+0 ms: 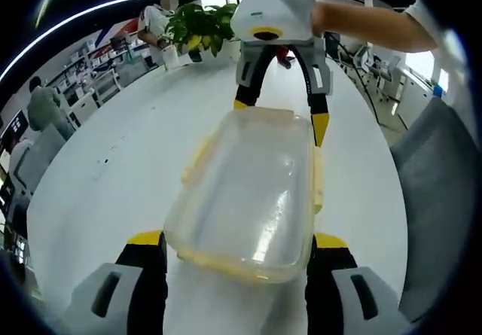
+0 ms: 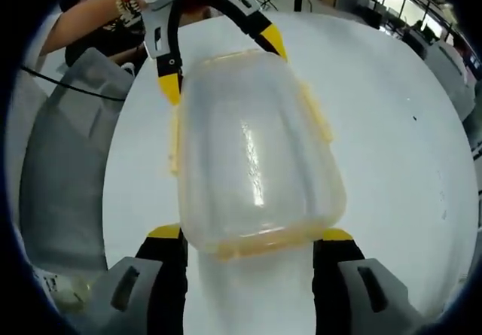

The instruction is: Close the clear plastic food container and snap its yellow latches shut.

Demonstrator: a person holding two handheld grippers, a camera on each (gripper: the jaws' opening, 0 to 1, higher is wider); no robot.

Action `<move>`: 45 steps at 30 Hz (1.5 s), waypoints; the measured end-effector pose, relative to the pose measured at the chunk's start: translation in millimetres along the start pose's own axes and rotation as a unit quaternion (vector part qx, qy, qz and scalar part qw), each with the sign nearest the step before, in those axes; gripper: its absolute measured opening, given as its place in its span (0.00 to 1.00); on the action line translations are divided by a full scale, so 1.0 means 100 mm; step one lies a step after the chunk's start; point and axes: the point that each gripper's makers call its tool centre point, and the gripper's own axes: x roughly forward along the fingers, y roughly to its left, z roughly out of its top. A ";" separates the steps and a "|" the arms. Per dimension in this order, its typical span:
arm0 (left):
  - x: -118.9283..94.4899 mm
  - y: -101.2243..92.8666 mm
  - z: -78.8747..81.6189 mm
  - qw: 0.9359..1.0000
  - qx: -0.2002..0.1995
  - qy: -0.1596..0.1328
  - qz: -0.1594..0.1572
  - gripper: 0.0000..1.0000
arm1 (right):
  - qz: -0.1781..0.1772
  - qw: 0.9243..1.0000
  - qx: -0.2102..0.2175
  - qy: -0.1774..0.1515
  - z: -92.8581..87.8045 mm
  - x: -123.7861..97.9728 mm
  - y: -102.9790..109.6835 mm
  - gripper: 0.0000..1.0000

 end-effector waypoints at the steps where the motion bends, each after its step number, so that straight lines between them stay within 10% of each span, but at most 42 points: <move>1: 0.00 0.02 0.00 1.000 0.000 -0.002 0.000 0.71 | 0.000 1.000 0.000 0.000 0.00 0.00 -0.01 0.65; 45: 0.27 0.70 0.04 0.996 0.055 -0.021 0.069 0.75 | -0.107 0.991 0.033 -0.074 0.21 0.04 -0.67 0.63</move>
